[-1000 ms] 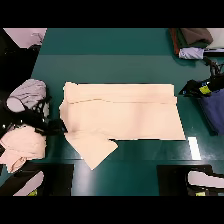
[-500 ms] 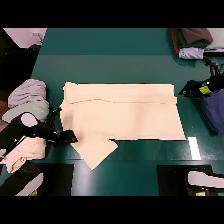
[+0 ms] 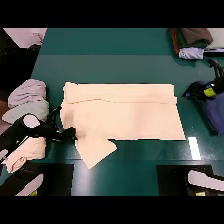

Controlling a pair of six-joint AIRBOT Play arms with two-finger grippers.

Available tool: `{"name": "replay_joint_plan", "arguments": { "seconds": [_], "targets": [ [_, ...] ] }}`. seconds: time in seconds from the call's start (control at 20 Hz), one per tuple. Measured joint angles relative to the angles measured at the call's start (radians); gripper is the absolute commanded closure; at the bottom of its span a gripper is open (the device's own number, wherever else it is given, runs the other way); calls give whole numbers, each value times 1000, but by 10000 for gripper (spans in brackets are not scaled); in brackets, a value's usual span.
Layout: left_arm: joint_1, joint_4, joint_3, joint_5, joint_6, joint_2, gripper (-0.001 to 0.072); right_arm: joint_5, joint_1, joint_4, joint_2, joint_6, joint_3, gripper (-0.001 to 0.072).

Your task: Fold the shirts.

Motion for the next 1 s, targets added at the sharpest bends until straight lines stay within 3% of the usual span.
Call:
{"name": "replay_joint_plan", "arguments": {
  "seconds": [0.05, 0.1, 0.3, 0.55, 0.85, 0.95, 1.0],
  "targets": [
    [0, -5, 5, -4, 11, 3, 681, 10, -24, -9, 26, 0, -45, 291],
    [0, -13, 10, -9, 22, 8, 681, 17, -55, -20, 54, 0, -101, 172],
    [0, -44, 28, -17, 69, 23, 681, 33, -199, -42, 119, -5, -324, 260],
    [0, -64, 34, -20, 106, 27, 681, 12, -291, -43, 141, -44, -504, 260],
    [0, -78, 35, -21, 117, 27, 680, -17, -306, -42, 138, -56, -576, 265],
    [0, -80, 35, -21, 119, 27, 680, -19, -283, -46, 126, -58, -583, 521],
    [0, -80, 35, -21, 119, 27, 681, -29, -267, -51, 121, -58, -584, 524]
  ]
}}
